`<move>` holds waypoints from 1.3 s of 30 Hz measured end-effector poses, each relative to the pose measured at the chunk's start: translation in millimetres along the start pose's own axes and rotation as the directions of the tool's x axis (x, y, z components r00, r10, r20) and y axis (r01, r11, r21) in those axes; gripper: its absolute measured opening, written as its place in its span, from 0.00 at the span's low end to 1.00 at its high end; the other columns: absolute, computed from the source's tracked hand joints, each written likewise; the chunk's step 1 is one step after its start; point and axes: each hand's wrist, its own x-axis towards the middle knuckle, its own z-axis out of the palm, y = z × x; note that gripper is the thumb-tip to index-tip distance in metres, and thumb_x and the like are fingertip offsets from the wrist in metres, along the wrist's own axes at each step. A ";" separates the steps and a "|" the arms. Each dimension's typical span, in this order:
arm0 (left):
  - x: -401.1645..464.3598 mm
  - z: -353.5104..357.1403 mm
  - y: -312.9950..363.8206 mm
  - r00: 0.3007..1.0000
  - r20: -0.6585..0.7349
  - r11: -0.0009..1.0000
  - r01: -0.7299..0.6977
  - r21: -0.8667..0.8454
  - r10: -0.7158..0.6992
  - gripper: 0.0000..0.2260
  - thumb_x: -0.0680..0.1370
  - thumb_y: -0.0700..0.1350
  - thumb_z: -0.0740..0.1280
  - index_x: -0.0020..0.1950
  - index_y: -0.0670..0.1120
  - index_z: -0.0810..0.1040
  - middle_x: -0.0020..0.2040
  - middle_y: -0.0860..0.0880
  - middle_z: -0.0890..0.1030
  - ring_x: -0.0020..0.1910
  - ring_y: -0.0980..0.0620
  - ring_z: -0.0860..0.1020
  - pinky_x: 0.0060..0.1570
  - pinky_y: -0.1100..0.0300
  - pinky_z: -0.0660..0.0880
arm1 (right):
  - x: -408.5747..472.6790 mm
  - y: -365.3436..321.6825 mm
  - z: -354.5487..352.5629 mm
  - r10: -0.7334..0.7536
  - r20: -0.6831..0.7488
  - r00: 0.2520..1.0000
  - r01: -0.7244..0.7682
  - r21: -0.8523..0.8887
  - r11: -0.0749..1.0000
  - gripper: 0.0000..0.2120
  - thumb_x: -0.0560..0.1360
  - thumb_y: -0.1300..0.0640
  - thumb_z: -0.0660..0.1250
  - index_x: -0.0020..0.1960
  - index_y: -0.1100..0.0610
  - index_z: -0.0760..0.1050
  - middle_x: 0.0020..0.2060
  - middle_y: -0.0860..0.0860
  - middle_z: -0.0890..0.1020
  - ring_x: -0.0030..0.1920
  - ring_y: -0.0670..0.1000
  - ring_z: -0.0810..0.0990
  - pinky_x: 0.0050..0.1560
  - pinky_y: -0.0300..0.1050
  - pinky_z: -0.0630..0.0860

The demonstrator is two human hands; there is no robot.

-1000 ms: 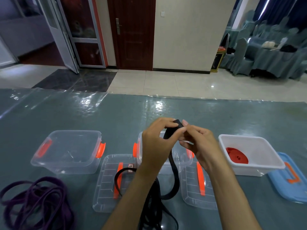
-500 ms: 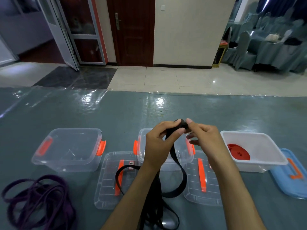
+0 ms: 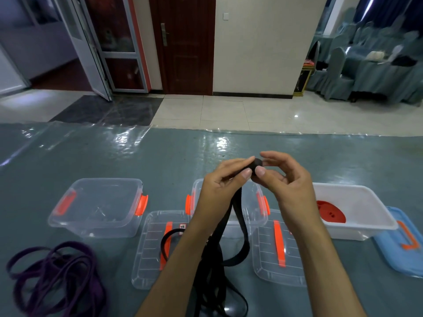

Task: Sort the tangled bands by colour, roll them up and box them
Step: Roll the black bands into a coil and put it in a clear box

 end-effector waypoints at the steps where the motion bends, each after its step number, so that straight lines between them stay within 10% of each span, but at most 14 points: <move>1: 1.1 -1.5 1.3 1.000 0.018 1.000 -0.008 0.030 0.008 0.14 0.83 0.35 0.67 0.68 0.39 0.82 0.64 0.41 0.83 0.67 0.49 0.81 0.66 0.59 0.77 | -0.7 0.8 0.5 0.002 0.010 1.000 -0.003 0.024 1.000 0.13 0.76 0.59 0.76 0.60 0.55 0.83 0.53 0.53 0.87 0.52 0.56 0.88 0.54 0.43 0.84; 10: -2.2 3.7 14.6 0.977 -0.209 0.988 -0.070 -0.140 0.039 0.09 0.78 0.35 0.76 0.56 0.38 0.81 0.53 0.40 0.87 0.56 0.43 0.87 0.59 0.55 0.82 | -3.5 2.2 11.9 0.147 0.096 0.984 -0.171 0.346 0.922 0.11 0.71 0.56 0.80 0.49 0.59 0.83 0.57 0.65 0.85 0.57 0.64 0.86 0.59 0.52 0.83; 16: 0.6 16.6 11.7 0.968 -0.228 0.983 -0.139 -0.119 0.109 0.07 0.77 0.31 0.75 0.53 0.39 0.84 0.54 0.45 0.88 0.56 0.49 0.86 0.59 0.60 0.81 | -2.9 9.1 28.1 0.150 -0.096 0.984 -0.085 0.493 0.866 0.03 0.71 0.61 0.75 0.44 0.55 0.85 0.51 0.59 0.86 0.53 0.56 0.88 0.52 0.46 0.85; 23: -2.1 10.1 5.4 0.966 -0.192 0.985 -0.162 0.063 0.171 0.11 0.83 0.35 0.69 0.64 0.40 0.85 0.57 0.44 0.86 0.59 0.47 0.84 0.60 0.60 0.80 | -1.8 13.9 25.1 0.106 -0.066 0.992 -0.093 0.172 0.981 0.19 0.61 0.39 0.85 0.36 0.51 0.81 0.51 0.53 0.88 0.55 0.53 0.87 0.56 0.45 0.82; 29: -0.6 4.4 8.0 0.959 -0.170 0.965 -0.199 0.173 0.228 0.10 0.82 0.35 0.71 0.61 0.44 0.85 0.56 0.47 0.87 0.59 0.47 0.85 0.61 0.53 0.81 | -6.9 11.8 30.7 0.027 -0.121 0.992 -0.008 0.155 0.988 0.20 0.69 0.52 0.82 0.59 0.52 0.83 0.53 0.57 0.88 0.56 0.57 0.88 0.57 0.49 0.84; 39: -1.0 0.1 6.1 0.978 -0.116 0.974 -0.155 0.163 0.175 0.12 0.78 0.37 0.76 0.61 0.44 0.86 0.60 0.44 0.83 0.63 0.45 0.83 0.63 0.48 0.81 | -4.2 -7.1 26.7 -0.003 -0.168 0.986 0.019 0.089 0.996 0.13 0.75 0.57 0.76 0.58 0.57 0.81 0.54 0.52 0.86 0.58 0.54 0.86 0.45 0.48 0.86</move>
